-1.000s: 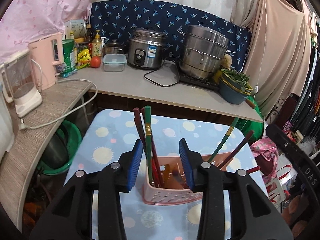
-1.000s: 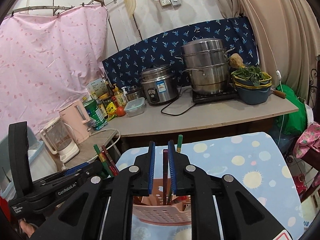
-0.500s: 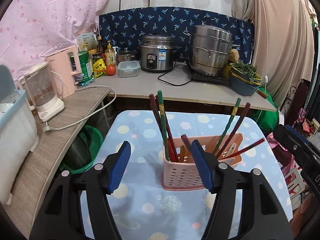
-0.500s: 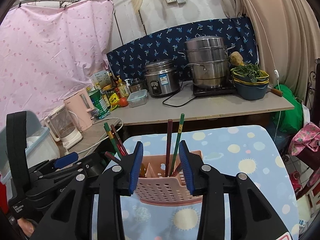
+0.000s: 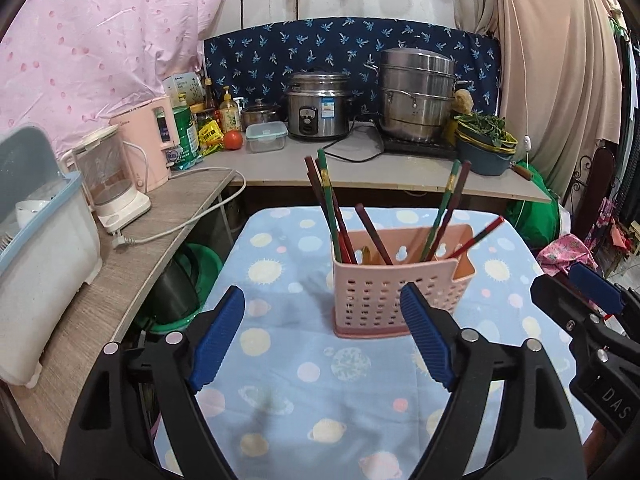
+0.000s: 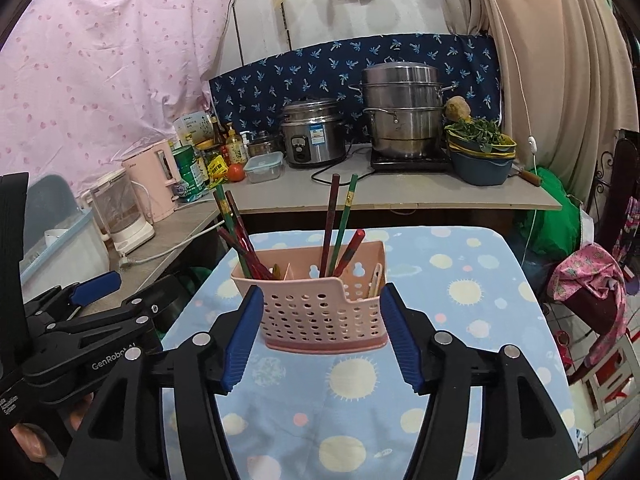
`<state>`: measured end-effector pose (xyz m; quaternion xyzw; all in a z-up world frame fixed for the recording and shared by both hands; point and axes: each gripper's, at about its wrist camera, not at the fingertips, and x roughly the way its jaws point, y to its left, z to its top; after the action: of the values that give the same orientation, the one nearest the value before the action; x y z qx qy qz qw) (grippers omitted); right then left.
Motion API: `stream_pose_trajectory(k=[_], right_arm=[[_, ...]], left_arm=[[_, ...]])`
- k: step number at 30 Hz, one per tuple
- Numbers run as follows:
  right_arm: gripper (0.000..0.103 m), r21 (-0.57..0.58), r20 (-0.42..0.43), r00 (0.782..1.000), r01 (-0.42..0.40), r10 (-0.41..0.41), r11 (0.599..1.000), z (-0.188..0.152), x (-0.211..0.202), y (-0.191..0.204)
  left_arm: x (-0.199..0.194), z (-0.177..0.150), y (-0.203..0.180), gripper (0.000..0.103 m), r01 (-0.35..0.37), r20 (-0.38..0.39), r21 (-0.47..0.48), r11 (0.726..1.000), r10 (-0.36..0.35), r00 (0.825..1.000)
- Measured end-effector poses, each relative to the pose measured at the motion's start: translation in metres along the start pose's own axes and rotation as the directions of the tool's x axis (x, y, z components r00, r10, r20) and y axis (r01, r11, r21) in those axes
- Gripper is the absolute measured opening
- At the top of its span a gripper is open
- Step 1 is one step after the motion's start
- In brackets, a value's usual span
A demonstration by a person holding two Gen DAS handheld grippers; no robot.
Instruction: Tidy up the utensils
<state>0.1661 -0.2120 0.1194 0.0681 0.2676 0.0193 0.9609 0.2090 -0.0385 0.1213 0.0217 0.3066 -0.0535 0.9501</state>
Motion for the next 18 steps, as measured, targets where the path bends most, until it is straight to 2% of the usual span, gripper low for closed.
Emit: stream_pose_trajectory(k=[2, 14, 18], right_arm=[[0.065, -0.001, -0.012, 1.0, 0.012, -0.012, 1.0, -0.007, -0.003, -0.001], [0.07, 0.017, -0.082, 0.994, 0.077, -0.075, 0.997, -0.044, -0.01, -0.008], [0.076, 0.02, -0.08, 0.992, 0.099, -0.097, 0.995, -0.05, -0.013, -0.011]], left_arm=[[-0.003, -0.007, -0.001, 0.084, -0.002, -0.005, -0.003, 1.0, 0.002, 1.0], [-0.014, -0.046, -0.007, 0.092, -0.019, -0.039, 0.015, 1.0, 0.019, 0.999], [-0.015, -0.056, -0.009, 0.095, -0.026, -0.054, 0.013, 1.0, 0.026, 0.998]])
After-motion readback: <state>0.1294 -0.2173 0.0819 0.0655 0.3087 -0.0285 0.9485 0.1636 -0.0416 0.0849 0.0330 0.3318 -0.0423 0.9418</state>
